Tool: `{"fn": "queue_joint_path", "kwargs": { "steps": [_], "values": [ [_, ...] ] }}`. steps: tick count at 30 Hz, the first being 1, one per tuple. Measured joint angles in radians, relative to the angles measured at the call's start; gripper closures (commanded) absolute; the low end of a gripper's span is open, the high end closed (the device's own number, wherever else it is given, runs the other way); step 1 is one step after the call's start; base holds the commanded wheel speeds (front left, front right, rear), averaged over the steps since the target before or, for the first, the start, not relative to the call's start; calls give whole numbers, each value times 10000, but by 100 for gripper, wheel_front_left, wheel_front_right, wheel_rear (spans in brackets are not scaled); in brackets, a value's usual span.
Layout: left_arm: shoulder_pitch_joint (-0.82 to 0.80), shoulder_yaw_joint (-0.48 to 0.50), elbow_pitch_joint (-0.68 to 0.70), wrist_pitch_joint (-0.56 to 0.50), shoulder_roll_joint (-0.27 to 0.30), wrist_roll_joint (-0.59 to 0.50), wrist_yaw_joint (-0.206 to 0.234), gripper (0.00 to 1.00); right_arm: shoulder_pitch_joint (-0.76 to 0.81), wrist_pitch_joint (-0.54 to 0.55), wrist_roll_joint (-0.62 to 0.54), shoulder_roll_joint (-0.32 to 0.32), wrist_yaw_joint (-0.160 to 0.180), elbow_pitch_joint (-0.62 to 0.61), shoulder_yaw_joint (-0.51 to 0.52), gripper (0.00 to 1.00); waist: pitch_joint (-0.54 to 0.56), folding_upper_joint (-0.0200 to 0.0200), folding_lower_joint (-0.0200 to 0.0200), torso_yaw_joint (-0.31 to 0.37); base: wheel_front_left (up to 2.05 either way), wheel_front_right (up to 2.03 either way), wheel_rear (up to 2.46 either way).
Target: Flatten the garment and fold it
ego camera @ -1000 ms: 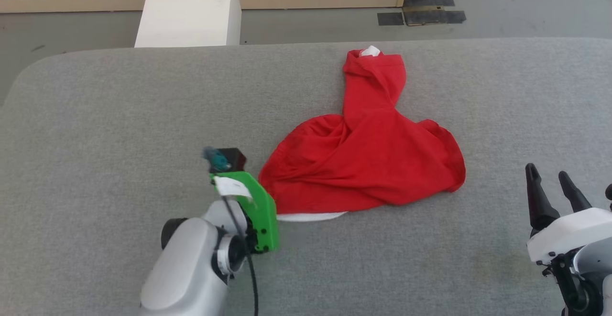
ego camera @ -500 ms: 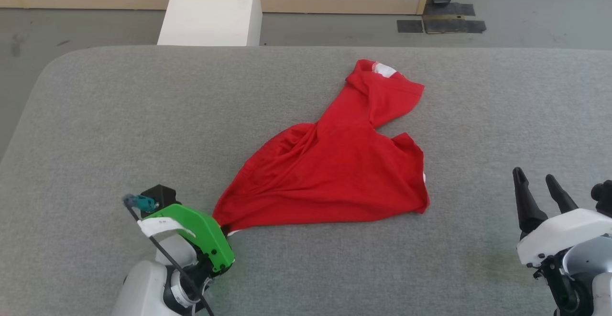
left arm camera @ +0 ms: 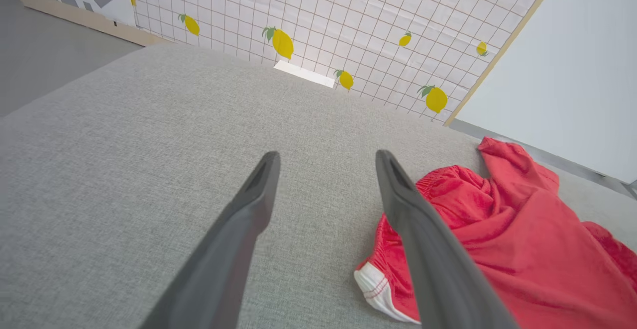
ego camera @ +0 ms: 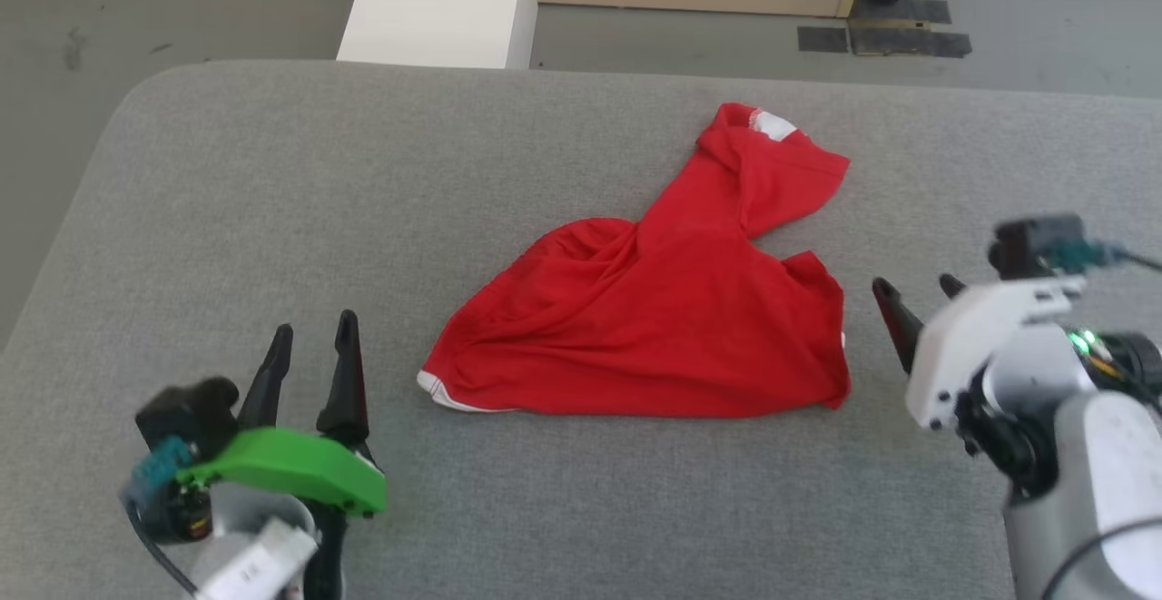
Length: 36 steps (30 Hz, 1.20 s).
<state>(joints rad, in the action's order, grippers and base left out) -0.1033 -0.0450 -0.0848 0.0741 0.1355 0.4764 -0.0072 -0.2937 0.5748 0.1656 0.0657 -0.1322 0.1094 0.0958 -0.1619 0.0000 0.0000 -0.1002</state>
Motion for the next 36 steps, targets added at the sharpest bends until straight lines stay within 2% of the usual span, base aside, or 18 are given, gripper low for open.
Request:
{"fn": "queue_joint_path", "kwargs": {
  "steps": [3, 8, 19, 20, 21, 22, 29, 36],
  "values": [
    [184, -203, -81, 1032, -105, -395, -8, 0, -774, 1195, -518, 345, 0, 554, -541, 0, -112, 0, 0, -135, 0, 0, 0],
    [173, -464, -372, 1526, -334, -640, -23, 0, -1606, 2514, -961, 905, 0, 1423, -1396, 0, -359, 0, 1, -480, 0, 0, 0],
    [-130, -623, -917, 1753, -451, -696, -244, 0, -1830, 2899, -884, 1383, 0, 2301, -2598, 0, -957, 0, 1, -1043, 0, 0, 0],
    [-152, -625, -959, 1755, -456, -719, -265, 0, -1837, 2953, -805, 1411, 0, 2313, -2585, 18, -984, 0, 1, -1068, 0, 0, 0],
    [-175, -640, -986, 1755, -456, -721, -272, 0, -1863, 2968, -757, 1432, 0, 2309, -2583, 82, -1006, -1, 1, -1083, 0, 0, 0],
    [-200, -658, -1005, 1755, -464, -723, -274, 0, -1894, 2968, -736, 1452, 0, 2305, -2581, 100, -1020, 0, 1, -1093, 0, 0, 0],
    [-557, -928, -1089, 1787, -573, -736, -454, 0, -2826, 2993, -533, 1684, 0, 2470, -2470, 100, -1212, 0, 1, -1245, 0, 0, 0],
    [-1085, -1409, -1315, 1824, -721, -731, -629, 0, -4451, 2846, -713, 2034, 0, 3160, -2796, 100, -1528, 0, 1, -1809, 0, 0, 0]
  ]
}}
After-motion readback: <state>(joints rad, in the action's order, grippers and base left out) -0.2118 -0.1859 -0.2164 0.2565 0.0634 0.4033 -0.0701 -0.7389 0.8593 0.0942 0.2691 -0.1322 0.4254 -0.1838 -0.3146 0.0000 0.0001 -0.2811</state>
